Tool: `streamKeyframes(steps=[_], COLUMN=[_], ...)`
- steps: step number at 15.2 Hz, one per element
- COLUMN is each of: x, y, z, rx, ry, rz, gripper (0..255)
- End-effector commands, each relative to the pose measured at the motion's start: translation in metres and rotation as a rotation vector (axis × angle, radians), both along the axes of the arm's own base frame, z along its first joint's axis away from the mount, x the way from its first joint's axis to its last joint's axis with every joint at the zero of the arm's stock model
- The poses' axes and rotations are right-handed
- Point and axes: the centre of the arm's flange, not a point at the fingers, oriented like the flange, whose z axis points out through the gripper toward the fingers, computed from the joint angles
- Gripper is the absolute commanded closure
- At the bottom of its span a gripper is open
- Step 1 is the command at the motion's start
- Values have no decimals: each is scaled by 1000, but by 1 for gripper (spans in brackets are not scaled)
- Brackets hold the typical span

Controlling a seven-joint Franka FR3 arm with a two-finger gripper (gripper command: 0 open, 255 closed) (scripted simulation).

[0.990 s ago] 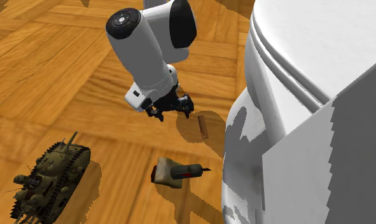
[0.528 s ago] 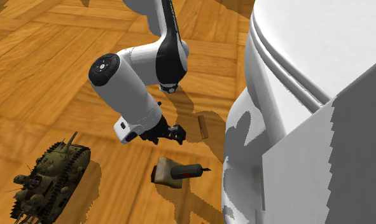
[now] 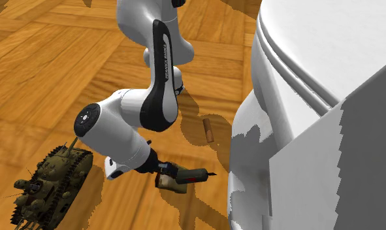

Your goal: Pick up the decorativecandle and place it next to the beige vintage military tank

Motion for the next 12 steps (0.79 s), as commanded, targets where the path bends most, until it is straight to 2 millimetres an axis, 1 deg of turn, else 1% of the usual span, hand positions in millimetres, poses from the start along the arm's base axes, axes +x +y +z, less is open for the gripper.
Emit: streamKeyframes(steps=[1,2,9,12], x=[11,15,22,23], y=[-17,-23,-12,-11], z=[-17,-22,-57,-60], rx=[15,20,20,20], ry=[-8,-11,-11,-11], rz=[-42,-56,-56,-56], gripper=[0,0,0,0])
